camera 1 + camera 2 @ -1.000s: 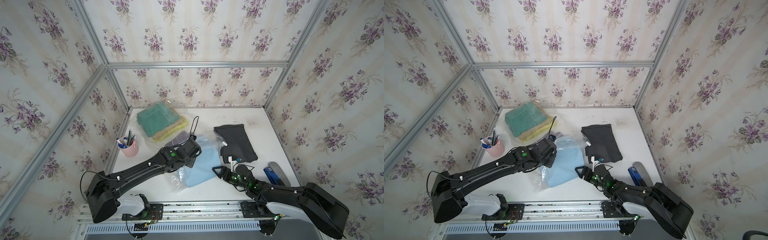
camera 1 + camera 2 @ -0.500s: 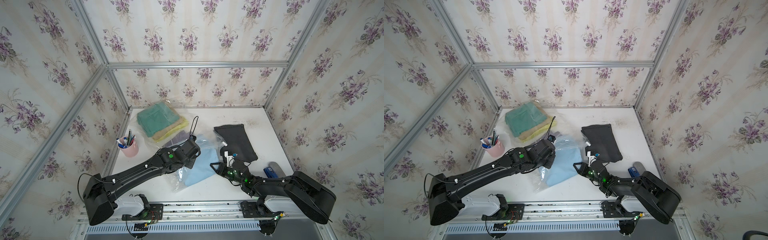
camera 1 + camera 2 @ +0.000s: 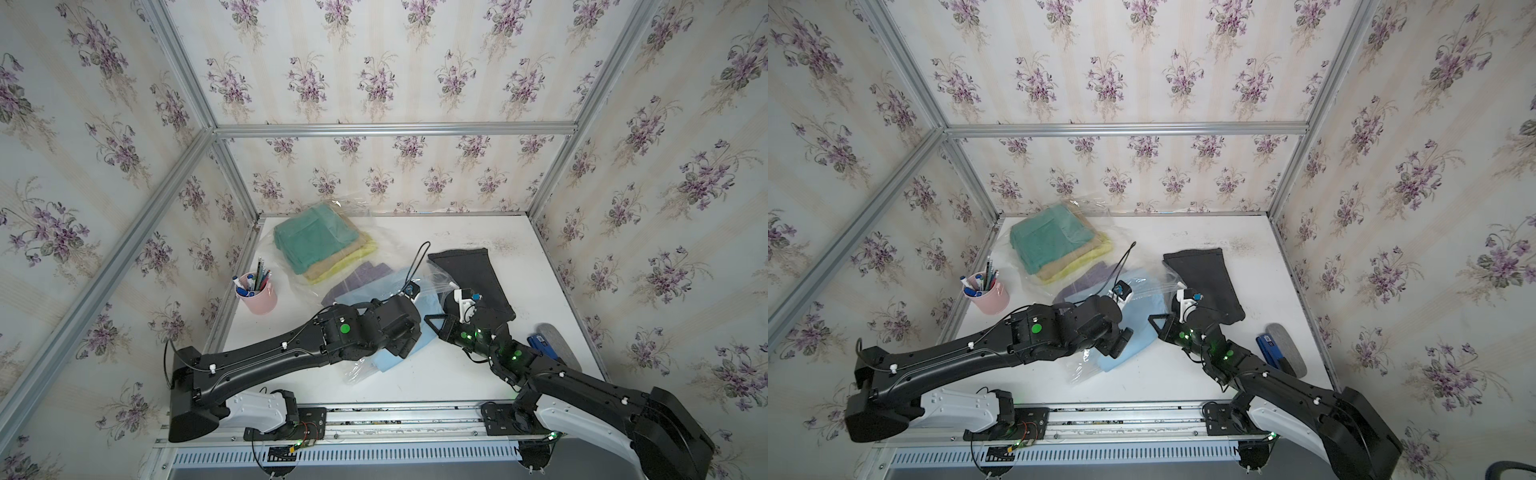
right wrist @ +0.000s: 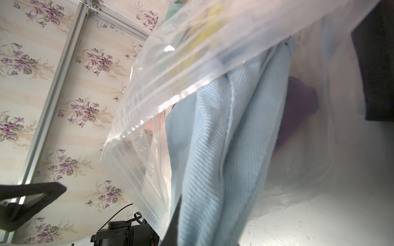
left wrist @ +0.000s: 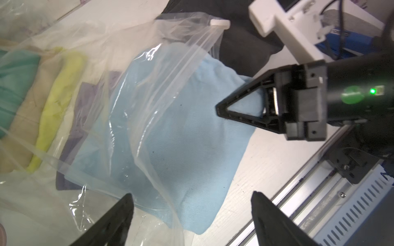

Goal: Take the trousers out of the vacuum bag
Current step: Take out the trousers from the vacuum bag.

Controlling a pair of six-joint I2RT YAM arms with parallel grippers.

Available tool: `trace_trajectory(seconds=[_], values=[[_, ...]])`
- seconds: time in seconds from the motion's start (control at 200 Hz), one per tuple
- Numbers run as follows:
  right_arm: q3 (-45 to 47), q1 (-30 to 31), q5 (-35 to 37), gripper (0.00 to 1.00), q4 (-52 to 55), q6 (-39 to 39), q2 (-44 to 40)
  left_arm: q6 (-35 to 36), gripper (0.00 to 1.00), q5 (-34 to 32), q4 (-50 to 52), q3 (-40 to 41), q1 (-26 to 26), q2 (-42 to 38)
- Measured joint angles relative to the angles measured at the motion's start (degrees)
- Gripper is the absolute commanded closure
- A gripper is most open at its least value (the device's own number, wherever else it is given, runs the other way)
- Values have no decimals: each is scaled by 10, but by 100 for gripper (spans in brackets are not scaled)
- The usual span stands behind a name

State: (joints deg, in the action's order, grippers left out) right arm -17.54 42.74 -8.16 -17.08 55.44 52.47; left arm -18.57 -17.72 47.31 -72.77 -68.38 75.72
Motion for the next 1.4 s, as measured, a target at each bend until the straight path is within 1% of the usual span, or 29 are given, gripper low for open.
trace_trajectory(seconds=[0.135,0.315,0.5,0.719,1.074,1.139,1.204,1.399], values=[[-21,-11,0,99,83,-7,-38,-5,0,-28,10,-23,-54,43],[-34,-34,-10,100,139,-12,-56,-23,0,-55,9,-16,-77,110],[-37,-68,-41,100,158,-12,-63,-41,0,-69,-15,14,-83,147],[-41,-85,-63,100,165,-12,-64,-54,0,-76,-49,46,-82,184],[-39,-110,-94,100,166,-10,-70,-63,1,-105,-68,50,-83,249],[-37,-110,-95,100,165,-10,-71,-66,5,-112,-65,47,-83,260],[-34,-123,-107,100,165,-10,-71,-70,10,-121,-60,47,-83,266],[-26,-139,-114,100,163,-9,-70,-83,23,-135,-52,64,-75,266]])
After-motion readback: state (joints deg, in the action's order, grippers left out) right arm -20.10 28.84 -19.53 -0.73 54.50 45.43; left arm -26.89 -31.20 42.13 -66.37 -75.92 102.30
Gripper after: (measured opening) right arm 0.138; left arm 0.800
